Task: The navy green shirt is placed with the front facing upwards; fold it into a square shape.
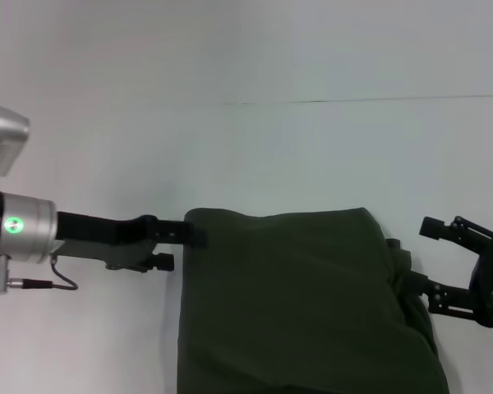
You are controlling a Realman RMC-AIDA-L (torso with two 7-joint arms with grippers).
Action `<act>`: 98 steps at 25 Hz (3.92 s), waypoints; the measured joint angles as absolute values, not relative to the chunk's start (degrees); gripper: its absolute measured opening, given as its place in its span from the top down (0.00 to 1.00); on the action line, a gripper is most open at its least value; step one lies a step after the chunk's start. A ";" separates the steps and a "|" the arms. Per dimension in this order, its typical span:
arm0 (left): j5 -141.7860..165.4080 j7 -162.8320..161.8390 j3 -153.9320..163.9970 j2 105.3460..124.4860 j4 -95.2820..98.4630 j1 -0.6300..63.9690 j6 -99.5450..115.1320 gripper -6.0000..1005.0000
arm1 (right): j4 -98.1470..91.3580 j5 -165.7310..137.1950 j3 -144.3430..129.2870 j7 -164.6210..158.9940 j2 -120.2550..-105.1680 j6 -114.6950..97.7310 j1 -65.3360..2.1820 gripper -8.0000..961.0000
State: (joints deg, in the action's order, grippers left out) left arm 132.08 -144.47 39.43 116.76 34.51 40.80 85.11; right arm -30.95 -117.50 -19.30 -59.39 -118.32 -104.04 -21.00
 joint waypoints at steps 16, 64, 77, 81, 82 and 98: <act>134.49 -144.47 48.08 118.00 34.11 41.49 76.06 0.14 | -30.82 -117.55 -20.83 -59.32 -117.97 -104.54 -20.08 0.02; 129.80 -137.45 48.15 121.24 31.57 43.36 68.56 0.95 | -30.58 -117.51 -22.10 -60.03 -117.91 -102.71 -22.93 0.02; 128.50 -136.93 40.50 118.70 32.43 40.05 64.01 0.95 | -30.50 -117.40 -21.86 -60.03 -118.28 -101.53 -24.96 0.02; 128.87 -137.40 37.42 118.18 33.96 37.29 66.12 0.95 | -30.50 -117.18 -21.83 -60.03 -118.29 -100.92 -25.37 0.02; 129.27 -137.53 35.72 118.14 34.27 36.47 66.93 0.95 | -30.49 -117.18 -21.89 -60.03 -118.29 -100.87 -25.47 0.02; 127.36 -127.77 28.31 118.70 34.63 33.27 73.24 0.67 | -30.41 -117.42 -22.39 -60.03 -118.91 -97.99 -26.66 0.02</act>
